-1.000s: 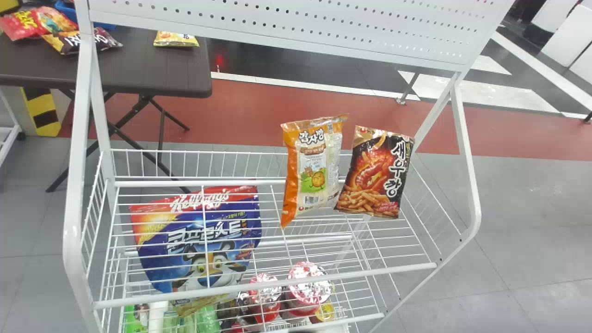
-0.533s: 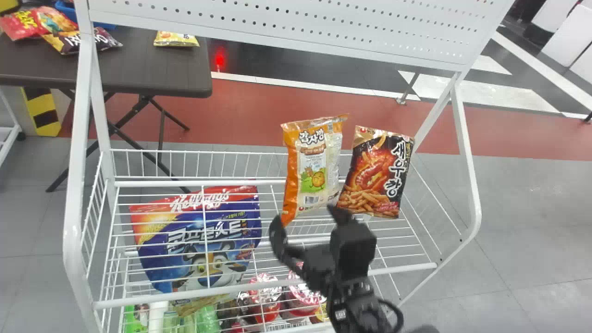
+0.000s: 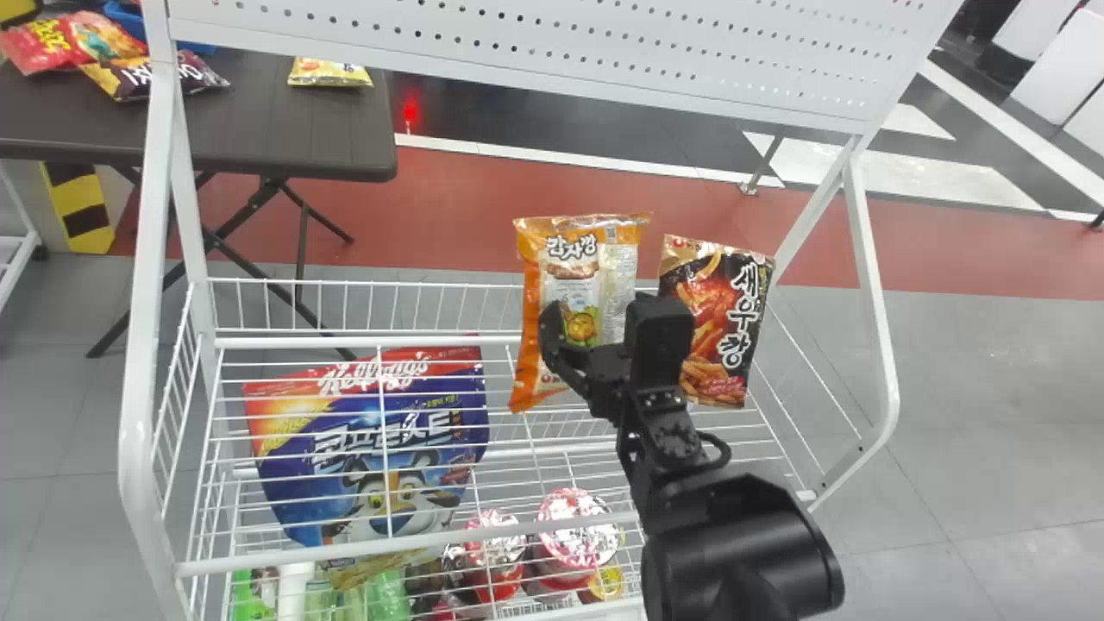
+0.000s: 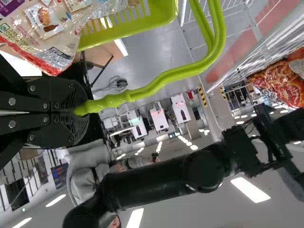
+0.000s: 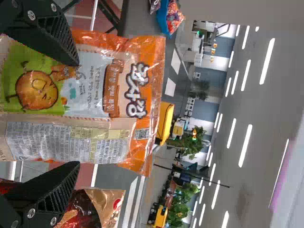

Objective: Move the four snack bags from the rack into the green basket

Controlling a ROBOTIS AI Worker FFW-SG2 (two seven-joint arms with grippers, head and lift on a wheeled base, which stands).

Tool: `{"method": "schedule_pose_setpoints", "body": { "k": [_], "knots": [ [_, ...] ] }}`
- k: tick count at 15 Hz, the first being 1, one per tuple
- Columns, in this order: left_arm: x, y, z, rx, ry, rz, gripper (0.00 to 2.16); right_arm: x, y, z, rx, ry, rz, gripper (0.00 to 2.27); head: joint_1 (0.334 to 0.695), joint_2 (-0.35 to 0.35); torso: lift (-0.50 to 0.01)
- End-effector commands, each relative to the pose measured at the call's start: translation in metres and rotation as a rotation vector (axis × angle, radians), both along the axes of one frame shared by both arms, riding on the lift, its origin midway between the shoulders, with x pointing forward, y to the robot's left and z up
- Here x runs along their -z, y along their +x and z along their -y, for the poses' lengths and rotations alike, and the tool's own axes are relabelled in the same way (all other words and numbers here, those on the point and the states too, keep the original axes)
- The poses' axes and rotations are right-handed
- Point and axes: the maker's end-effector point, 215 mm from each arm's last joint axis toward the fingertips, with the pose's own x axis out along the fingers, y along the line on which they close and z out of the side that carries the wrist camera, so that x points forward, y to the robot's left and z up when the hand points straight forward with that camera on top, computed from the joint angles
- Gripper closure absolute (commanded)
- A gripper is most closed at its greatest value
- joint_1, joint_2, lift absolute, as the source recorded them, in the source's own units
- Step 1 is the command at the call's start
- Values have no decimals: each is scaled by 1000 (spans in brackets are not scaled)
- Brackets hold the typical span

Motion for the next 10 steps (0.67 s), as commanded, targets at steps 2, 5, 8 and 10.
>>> {"method": "schedule_pose_setpoints", "body": {
  "k": [2,5,8,10],
  "knots": [
    [1,1,-1,-1,0,-1,1875,27,9,11,-7,17,-75,1308,695,-350,0],
    [1,2,1,-1,2,-2,1875,44,3,10,-57,67,-144,2054,695,-350,0],
    [1,2,1,0,4,-2,1875,24,-14,0,-85,87,-85,2128,695,-350,0],
    [1,1,1,1,3,-2,1875,8,-28,-11,-111,92,-60,2128,695,-350,0]
  ]
}}
